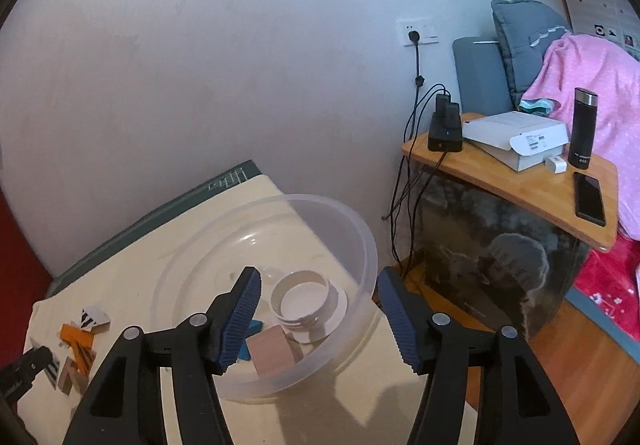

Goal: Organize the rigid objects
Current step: 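Carry the tan block into the clear bowl and release it with the right gripper, then carry the white-grey wedge into the clear bowl and release it with the left gripper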

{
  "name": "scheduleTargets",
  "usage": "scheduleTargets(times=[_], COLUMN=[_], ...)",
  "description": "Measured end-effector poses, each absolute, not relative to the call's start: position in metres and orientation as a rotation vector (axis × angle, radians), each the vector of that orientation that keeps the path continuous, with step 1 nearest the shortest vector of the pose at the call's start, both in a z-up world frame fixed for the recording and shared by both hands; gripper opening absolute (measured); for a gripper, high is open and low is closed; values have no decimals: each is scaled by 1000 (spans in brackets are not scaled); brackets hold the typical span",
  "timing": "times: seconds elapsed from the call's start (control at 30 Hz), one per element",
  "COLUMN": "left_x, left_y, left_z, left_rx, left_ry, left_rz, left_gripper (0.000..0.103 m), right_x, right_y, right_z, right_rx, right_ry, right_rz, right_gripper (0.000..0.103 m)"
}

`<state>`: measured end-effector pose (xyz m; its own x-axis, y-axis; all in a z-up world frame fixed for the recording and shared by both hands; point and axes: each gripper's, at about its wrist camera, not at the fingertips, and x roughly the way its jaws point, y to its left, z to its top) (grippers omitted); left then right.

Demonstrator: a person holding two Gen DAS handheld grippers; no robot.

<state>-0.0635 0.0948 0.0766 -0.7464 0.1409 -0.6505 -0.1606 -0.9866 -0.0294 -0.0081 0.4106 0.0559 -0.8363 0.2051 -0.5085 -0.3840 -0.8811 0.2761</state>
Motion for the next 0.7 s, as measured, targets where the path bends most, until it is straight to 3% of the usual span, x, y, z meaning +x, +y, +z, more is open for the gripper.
scheduleTargets(times=[0.7], left_x=[-91], left_y=[216], left_z=[90], left_rx=[-967], left_ry=[143], left_rz=[2583], left_gripper=[37], right_x=[2], right_y=[416], right_z=[53], right_rx=[-658], right_ry=[614], right_rz=[2683], right_gripper=[70])
